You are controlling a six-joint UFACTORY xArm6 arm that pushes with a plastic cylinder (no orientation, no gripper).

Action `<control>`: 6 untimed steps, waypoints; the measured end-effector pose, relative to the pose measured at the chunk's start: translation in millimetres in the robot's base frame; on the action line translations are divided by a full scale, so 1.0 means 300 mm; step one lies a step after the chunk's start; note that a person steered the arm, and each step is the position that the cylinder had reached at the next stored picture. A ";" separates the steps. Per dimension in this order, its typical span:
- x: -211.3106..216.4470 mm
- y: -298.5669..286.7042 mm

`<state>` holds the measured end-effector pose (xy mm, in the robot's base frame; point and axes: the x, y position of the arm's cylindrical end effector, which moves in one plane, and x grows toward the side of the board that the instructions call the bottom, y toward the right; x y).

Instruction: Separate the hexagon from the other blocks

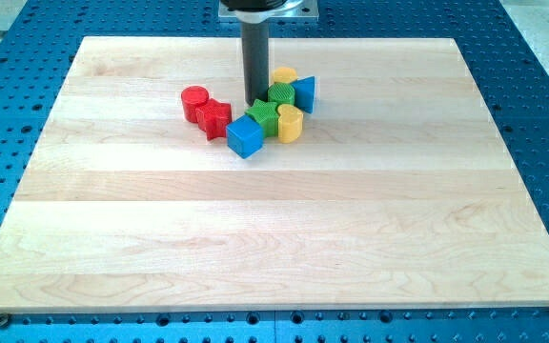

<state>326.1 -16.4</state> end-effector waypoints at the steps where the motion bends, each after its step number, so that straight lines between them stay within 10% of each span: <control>1: -0.041 0.007; 6: 0.087 0.264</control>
